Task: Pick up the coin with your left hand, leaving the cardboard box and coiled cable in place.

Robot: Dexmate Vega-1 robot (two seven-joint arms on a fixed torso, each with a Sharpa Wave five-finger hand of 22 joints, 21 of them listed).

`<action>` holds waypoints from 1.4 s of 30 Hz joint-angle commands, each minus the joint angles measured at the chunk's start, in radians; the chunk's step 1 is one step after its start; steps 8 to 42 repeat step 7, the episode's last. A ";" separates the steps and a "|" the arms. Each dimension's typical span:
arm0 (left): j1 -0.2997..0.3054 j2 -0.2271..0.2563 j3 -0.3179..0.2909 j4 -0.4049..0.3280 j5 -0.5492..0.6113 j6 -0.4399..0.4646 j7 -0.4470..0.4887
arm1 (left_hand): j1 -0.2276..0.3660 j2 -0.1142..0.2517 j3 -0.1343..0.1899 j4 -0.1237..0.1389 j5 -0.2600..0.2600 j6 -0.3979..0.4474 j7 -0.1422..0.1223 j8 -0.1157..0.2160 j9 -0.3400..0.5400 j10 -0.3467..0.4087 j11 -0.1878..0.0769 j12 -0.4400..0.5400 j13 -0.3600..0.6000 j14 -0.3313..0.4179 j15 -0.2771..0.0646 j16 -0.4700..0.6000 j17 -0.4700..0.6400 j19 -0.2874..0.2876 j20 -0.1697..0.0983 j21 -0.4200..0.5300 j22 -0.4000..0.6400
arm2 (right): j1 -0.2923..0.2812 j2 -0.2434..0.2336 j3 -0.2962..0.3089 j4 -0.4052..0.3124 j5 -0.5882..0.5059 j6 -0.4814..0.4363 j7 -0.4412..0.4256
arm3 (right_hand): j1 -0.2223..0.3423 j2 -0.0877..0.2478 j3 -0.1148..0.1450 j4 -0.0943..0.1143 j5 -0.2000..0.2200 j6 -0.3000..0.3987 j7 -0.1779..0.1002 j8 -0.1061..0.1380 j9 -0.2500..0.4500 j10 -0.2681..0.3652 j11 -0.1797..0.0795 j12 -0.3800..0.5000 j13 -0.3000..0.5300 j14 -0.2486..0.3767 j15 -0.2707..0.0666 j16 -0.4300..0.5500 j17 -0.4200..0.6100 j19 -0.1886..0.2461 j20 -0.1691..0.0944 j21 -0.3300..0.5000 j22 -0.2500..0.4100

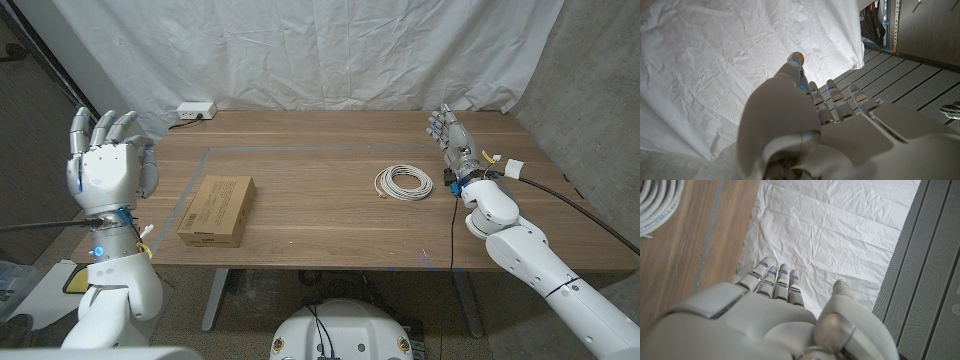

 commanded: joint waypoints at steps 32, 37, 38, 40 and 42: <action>0.019 -0.064 -0.043 0.004 0.006 -0.076 0.017 | -0.001 0.005 0.010 -0.003 0.007 0.102 -0.015 0.070 0.004 0.010 0.002 -0.006 0.005 0.011 -0.094 -0.002 0.001 0.006 0.003 0.004 0.001 | -0.023 -0.009 0.008 -0.058 -0.016 -0.025 -0.025 | -0.005 0.004 0.000 -0.004 0.004 0.005 0.004 -0.005 0.003 0.008 0.002 -0.001 0.004 0.005 0.002 -0.001 0.003 0.010 -0.014 -0.002 0.005; 0.019 -0.064 -0.043 0.004 0.006 -0.076 0.017 | -0.001 0.005 0.010 -0.003 0.007 0.102 -0.015 0.070 0.004 0.010 0.002 -0.006 0.005 0.011 -0.094 -0.002 0.001 0.006 0.003 0.004 0.001 | -0.023 -0.009 0.008 -0.058 -0.016 -0.025 -0.025 | -0.005 0.004 0.000 -0.004 0.004 0.005 0.004 -0.005 0.003 0.008 0.002 -0.001 0.004 0.005 0.002 -0.001 0.003 0.010 -0.014 -0.002 0.005; 0.019 -0.064 -0.043 0.004 0.006 -0.076 0.017 | -0.001 0.005 0.010 -0.003 0.007 0.102 -0.015 0.070 0.004 0.010 0.002 -0.006 0.005 0.011 -0.094 -0.002 0.001 0.006 0.003 0.004 0.001 | -0.023 -0.009 0.008 -0.058 -0.016 -0.025 -0.025 | -0.005 0.004 0.000 -0.004 0.004 0.005 0.004 -0.005 0.003 0.008 0.002 -0.001 0.004 0.005 0.002 -0.001 0.003 0.010 -0.014 -0.002 0.005; 0.019 -0.064 -0.043 0.004 0.006 -0.076 0.017 | -0.001 0.005 0.010 -0.003 0.007 0.102 -0.015 0.070 0.004 0.010 0.002 -0.006 0.005 0.011 -0.094 -0.002 0.001 0.006 0.003 0.004 0.001 | -0.023 -0.009 0.008 -0.058 -0.016 -0.025 -0.025 | -0.005 0.004 0.000 -0.004 0.004 0.005 0.004 -0.005 0.003 0.008 0.002 -0.001 0.004 0.005 0.002 -0.001 0.003 0.010 -0.014 -0.002 0.005; 0.019 -0.064 -0.043 0.004 0.006 -0.076 0.017 | -0.001 0.005 0.010 -0.003 0.007 0.102 -0.015 0.070 0.004 0.010 0.002 -0.006 0.005 0.011 -0.094 -0.002 0.001 0.006 0.003 0.004 0.001 | -0.023 -0.009 0.008 -0.058 -0.016 -0.025 -0.025 | -0.005 0.004 0.000 -0.004 0.004 0.005 0.004 -0.005 0.003 0.008 0.002 -0.001 0.004 0.005 0.002 -0.001 0.003 0.010 -0.014 -0.002 0.005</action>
